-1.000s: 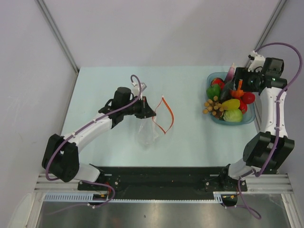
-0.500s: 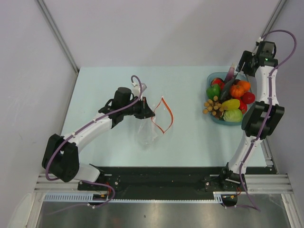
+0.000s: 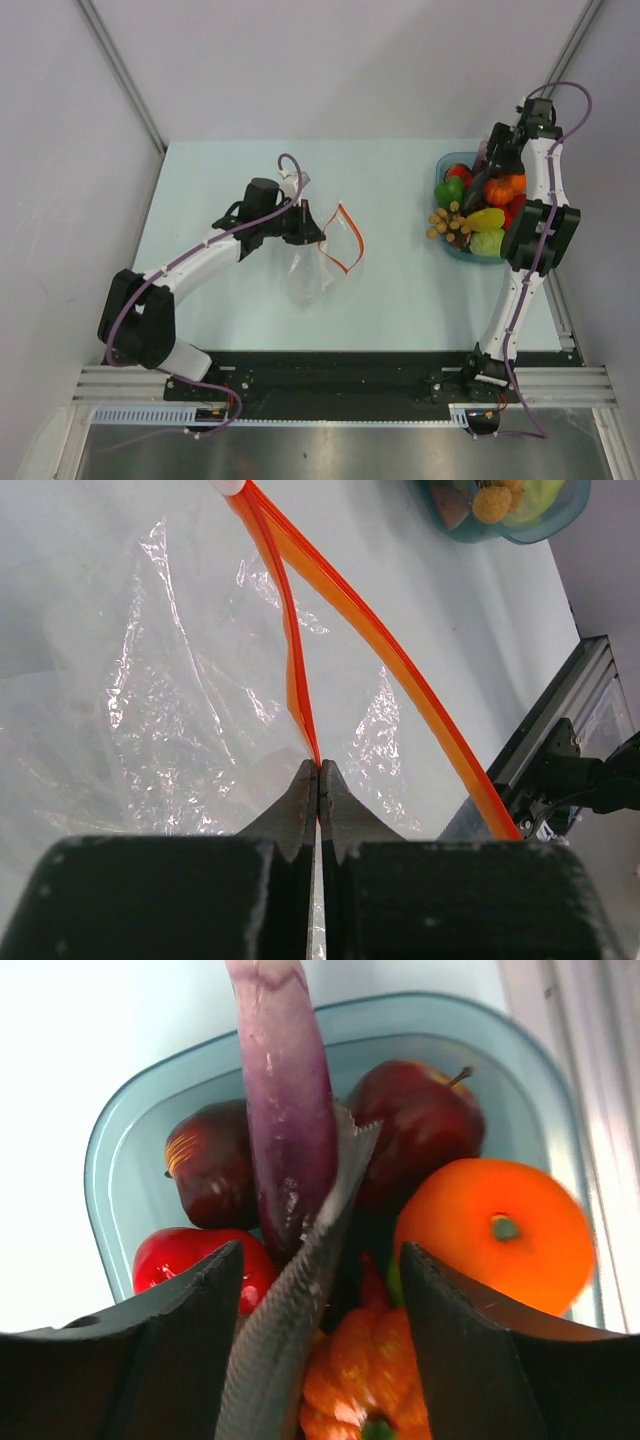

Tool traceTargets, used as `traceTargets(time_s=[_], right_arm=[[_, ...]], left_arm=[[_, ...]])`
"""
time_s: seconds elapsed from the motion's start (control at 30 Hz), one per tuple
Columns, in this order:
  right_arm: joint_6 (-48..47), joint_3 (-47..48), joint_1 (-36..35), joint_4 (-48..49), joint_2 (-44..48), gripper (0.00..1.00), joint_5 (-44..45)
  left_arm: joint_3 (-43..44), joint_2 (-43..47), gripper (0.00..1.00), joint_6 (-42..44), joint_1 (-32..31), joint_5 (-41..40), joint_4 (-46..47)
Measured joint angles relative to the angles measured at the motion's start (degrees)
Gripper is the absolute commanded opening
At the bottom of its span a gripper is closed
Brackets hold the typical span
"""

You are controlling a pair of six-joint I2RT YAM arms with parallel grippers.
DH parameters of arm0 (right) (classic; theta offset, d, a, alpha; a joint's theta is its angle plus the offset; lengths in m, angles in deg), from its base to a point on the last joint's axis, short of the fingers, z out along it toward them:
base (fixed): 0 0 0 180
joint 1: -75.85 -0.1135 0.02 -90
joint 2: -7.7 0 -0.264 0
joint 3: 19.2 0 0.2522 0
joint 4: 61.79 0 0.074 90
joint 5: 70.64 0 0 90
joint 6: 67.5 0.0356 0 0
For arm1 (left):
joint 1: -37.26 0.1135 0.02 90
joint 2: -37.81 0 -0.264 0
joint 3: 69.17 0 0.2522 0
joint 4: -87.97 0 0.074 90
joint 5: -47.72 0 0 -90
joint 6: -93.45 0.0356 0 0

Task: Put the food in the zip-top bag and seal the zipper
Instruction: Pick up the fake fish from the bin, then place the fake fish in the zipper food storage bag.

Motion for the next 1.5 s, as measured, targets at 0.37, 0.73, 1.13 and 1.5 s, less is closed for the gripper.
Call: traceTargets(time_s=[0.37,0.73,1.13,1.5], right_arm=[[2.25,0.13,-0.55,-1.05,-1.25,0.09,-2.34],[5.07,-1.16,1.03,-1.97,3.02,0.00,-7.93],[17.29,-18.12,-2.34,16.26,28.81,0.00,-19.69],[28.15,-39.58,-31.28,44.48,45.92,0.00,-11.80]], left_arm=[[1.75,-1.62,0.00,-0.13,0.98,0.24,-1.86],[2.93,-1.60,0.00,-1.09,1.40,0.76,-2.60],[1.57,2.40,0.00,-6.45,3.78,4.50,0.09],[-0.15,6.34,0.00,-15.69,4.85,4.31,6.86]])
